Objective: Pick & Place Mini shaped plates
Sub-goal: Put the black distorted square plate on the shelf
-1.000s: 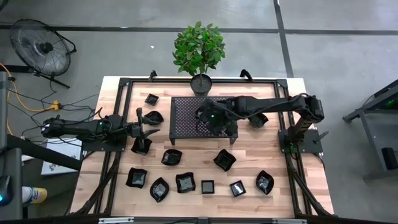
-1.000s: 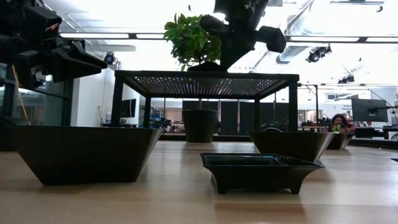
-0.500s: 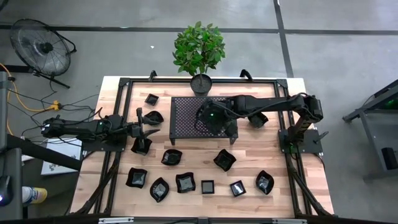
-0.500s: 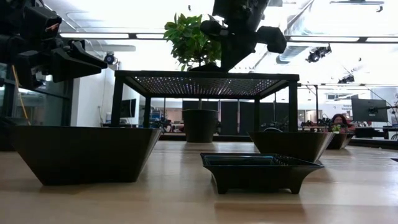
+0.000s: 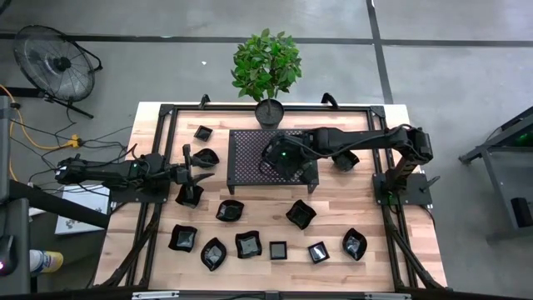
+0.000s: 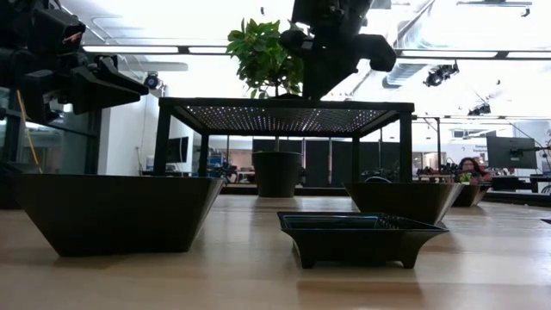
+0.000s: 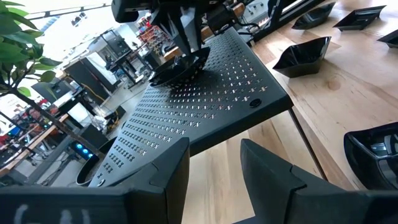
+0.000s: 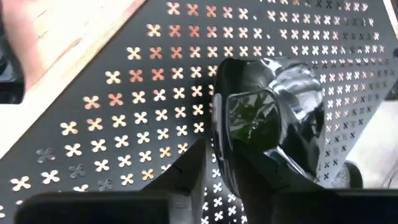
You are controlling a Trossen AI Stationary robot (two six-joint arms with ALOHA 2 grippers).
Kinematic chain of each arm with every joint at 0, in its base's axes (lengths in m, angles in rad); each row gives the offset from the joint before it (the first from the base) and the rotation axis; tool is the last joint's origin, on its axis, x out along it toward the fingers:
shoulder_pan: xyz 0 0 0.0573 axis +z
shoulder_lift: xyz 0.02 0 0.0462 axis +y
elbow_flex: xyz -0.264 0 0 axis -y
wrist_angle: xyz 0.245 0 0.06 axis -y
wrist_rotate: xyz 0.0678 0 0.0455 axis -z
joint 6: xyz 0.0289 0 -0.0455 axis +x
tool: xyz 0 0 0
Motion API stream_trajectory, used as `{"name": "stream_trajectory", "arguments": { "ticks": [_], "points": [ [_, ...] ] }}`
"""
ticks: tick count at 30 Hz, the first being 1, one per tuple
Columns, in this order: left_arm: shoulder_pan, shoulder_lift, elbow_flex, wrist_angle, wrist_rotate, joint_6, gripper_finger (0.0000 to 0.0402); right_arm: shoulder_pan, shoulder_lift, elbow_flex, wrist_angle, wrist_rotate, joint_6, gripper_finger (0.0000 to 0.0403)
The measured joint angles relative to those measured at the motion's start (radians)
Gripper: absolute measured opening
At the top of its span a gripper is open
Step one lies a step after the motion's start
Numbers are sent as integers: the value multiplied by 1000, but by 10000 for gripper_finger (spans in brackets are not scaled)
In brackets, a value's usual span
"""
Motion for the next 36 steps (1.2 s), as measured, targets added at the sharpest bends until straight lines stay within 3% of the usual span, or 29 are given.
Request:
{"name": "stream_trajectory", "arguments": {
  "ticks": [10, 19, 29, 36],
  "points": [
    [0, 0, 0, 0, 0, 0, 140, 15, -75, 0, 3, 46, 188, 107],
    [0, 0, 0, 0, 0, 0, 140, 35, -190, 0, -169, 58, 635, 108],
    [0, 0, 0, 0, 0, 0, 140, 68, -275, -1, -376, 12, 931, 108],
    [0, 0, 0, 0, 0, 0, 140, 104, -428, -222, -267, -69, 1076, 108]
  ]
}}
